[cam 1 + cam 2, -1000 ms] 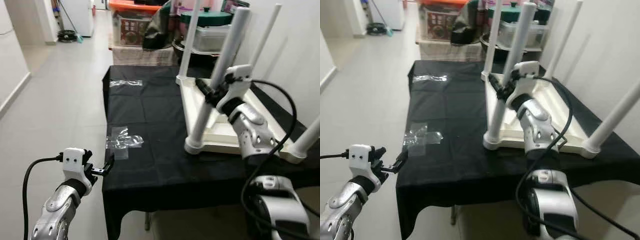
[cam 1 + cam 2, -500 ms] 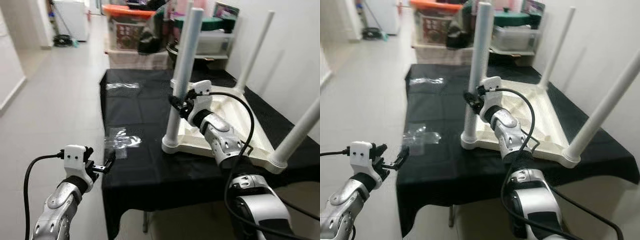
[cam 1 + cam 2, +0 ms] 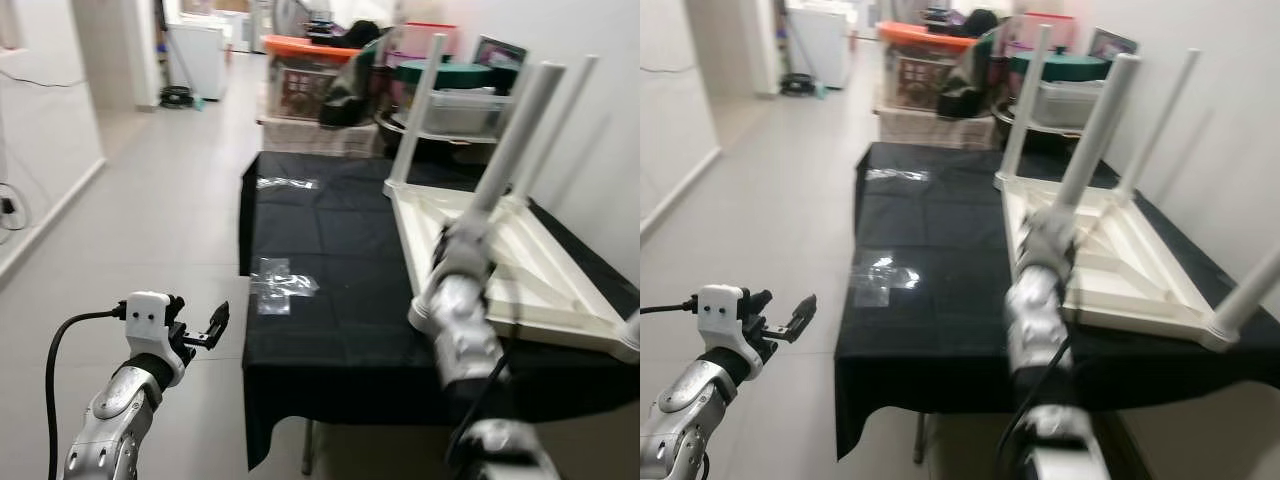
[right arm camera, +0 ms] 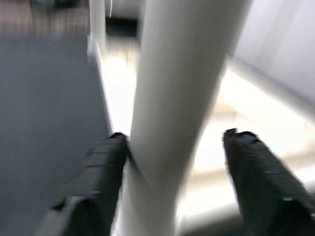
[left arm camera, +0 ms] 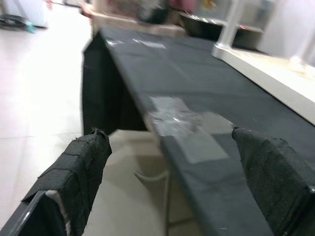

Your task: Building children table

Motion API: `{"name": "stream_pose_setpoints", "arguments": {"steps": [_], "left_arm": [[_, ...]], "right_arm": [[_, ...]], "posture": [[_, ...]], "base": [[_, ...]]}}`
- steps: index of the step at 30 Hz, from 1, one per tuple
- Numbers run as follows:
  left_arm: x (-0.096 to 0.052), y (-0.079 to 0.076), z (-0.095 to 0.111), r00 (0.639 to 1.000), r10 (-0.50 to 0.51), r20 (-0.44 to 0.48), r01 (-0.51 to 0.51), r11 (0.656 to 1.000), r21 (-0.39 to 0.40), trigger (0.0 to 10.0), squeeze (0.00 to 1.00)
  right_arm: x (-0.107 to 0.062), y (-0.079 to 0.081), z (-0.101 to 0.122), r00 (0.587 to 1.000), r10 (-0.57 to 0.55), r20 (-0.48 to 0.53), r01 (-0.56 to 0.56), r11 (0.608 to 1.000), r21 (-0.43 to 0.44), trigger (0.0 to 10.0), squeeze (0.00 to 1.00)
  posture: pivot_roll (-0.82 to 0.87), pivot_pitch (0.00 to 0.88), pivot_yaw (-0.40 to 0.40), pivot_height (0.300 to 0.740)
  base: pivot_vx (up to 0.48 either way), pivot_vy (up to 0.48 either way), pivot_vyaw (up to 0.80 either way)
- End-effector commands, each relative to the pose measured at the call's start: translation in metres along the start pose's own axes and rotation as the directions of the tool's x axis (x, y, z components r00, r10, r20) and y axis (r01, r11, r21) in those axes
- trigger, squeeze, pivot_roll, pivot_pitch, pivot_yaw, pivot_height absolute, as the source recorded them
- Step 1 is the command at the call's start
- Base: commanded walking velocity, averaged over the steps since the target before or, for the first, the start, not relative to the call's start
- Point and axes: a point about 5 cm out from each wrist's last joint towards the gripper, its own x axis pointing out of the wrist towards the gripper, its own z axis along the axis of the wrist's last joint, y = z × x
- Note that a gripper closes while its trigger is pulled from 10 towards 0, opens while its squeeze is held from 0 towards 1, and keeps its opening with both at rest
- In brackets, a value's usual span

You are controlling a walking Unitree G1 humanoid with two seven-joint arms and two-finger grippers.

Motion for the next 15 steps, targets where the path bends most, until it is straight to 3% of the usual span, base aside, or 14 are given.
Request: {"name": "stream_pose_setpoints", "arguments": {"steps": [1,3,4,5,6,7,8,9,10,12,15], "left_arm": [[0.001,-0.004,-0.006,1.000,-0.012,-0.021,0.012,1.000,-0.005,10.0,0.00],[0.002,-0.004,-0.005,1.000,-0.014,-0.021,0.014,1.000,-0.005,10.0,0.00],[0.002,-0.003,-0.005,1.000,-0.013,-0.019,0.013,1.000,-0.005,10.0,0.00],[0.002,-0.003,-0.005,1.000,-0.013,-0.019,0.013,1.000,-0.005,10.0,0.00],[0.001,-0.002,-0.004,1.000,-0.012,-0.019,0.012,1.000,-0.004,10.0,0.00],[0.001,0.000,-0.004,1.000,-0.010,-0.019,0.010,1.000,-0.003,10.0,0.00],[0.001,0.000,-0.005,1.000,-0.009,-0.021,0.009,1.000,-0.002,10.0,0.00],[0.001,-0.001,-0.005,1.000,-0.010,-0.021,0.010,1.000,-0.001,10.0,0.00],[0.001,-0.001,-0.005,1.000,-0.010,-0.021,0.010,1.000,-0.001,10.0,0.00],[0.001,-0.002,-0.005,1.000,-0.008,-0.017,0.008,1.000,-0.001,10.0,0.00],[0.001,0.000,-0.003,1.000,0.003,-0.011,-0.003,1.000,-0.001,10.0,0.00]], "right_arm": [[0.003,-0.001,0.014,0.999,0.010,0.042,-0.010,1.000,0.004,10.0,1.00],[0.005,0.003,0.021,0.997,0.041,0.059,-0.041,0.999,-0.004,10.0,1.00],[0.011,0.004,0.032,0.995,0.053,0.086,-0.054,0.999,-0.001,10.0,0.00],[0.011,0.004,0.032,0.995,0.053,0.086,-0.054,0.999,-0.001,10.0,0.00],[0.018,0.008,0.051,0.979,0.158,0.132,-0.167,0.984,0.060,10.0,0.00],[0.024,0.013,0.068,0.937,0.307,0.168,-0.330,0.934,0.138,10.0,0.00],[0.028,0.013,0.085,0.874,0.433,0.220,-0.475,0.858,0.196,10.0,0.00],[0.032,0.009,0.099,0.808,0.519,0.279,-0.578,0.792,0.199,10.0,0.00],[0.032,0.009,0.099,0.808,0.519,0.279,-0.578,0.792,0.199,10.0,0.00],[0.037,0.000,0.112,0.744,0.591,0.314,-0.656,0.735,0.170,10.0,0.00],[0.039,-0.004,0.116,0.721,0.626,0.297,-0.678,0.725,0.117,10.0,0.00]], "posture": [[0.05,0.000,-0.093,0.740],[0.05,0.000,-0.093,0.740],[0.05,0.000,-0.093,0.740],[0.05,0.000,-0.093,0.740],[0.05,0.000,-0.095,0.740],[0.05,0.000,-0.094,0.740],[0.05,0.000,-0.095,0.740],[0.06,0.000,-0.101,0.740],[0.06,0.000,-0.101,0.740],[0.07,0.000,-0.113,0.740],[0.08,0.000,-0.120,0.740]], "base": [[0.000,0.000,0.00],[0.000,0.000,0.00],[0.000,0.000,0.00],[0.000,0.000,0.00],[0.000,0.000,0.00],[0.000,0.000,0.00],[0.000,0.000,0.00],[0.000,0.000,0.00],[0.000,0.000,0.00],[0.000,0.000,0.00],[0.000,0.000,0.00]]}}
